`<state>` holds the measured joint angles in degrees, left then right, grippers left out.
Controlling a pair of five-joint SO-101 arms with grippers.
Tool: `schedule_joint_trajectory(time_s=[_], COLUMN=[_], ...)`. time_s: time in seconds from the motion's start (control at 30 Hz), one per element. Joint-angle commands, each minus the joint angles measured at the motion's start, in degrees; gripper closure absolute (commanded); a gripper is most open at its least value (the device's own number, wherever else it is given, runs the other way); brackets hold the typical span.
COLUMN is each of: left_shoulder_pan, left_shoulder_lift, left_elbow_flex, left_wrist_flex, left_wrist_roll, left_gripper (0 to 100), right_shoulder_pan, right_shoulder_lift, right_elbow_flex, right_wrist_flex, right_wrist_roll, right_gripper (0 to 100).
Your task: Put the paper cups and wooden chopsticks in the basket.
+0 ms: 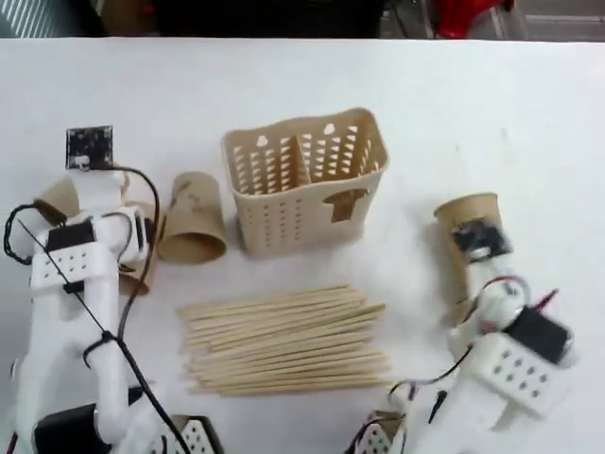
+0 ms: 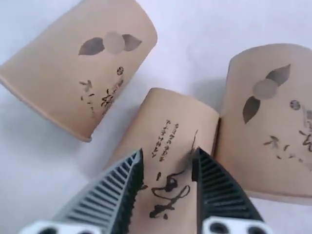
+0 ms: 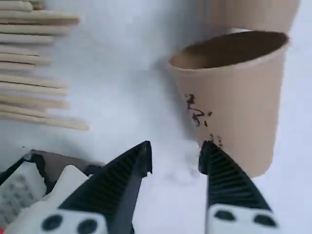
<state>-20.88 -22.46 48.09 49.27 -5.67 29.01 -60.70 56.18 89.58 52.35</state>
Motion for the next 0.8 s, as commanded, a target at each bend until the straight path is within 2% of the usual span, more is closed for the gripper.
schedule_joint_trajectory(time_s=[0.0,0.27,0.4,0.5,0.57,0.77], left_shoulder_pan=[0.75,0.75,0.75,0.75,0.75,0.75], left_shoulder_lift=[1.1,1.1,1.1,1.1,1.1,1.1], left_elbow_flex=[2.29,2.37,2.37,2.11,2.02,2.29], left_wrist_flex=[-0.26,-0.26,-0.26,-0.26,-0.26,-0.26], left_wrist_roll=[0.53,0.62,0.62,0.62,0.62,0.62], left_gripper=[82,82,82,82,82,82], right_shoulder_pan=[-1.71,-1.54,2.24,2.59,1.71,-3.56], right_shoulder_lift=[-5.05,4.26,12.97,19.38,22.37,25.01], right_elbow_flex=[5.01,6.59,4.48,-2.29,-8.0,-22.24], right_wrist_flex=[-2.68,-13.76,-21.49,-17.19,-13.85,-8.22], right_wrist_roll=[1.05,1.14,1.14,-0.09,-5.01,-26.29], right_gripper=[83.0,83.0,83.0,83.0,83.0,83.0])
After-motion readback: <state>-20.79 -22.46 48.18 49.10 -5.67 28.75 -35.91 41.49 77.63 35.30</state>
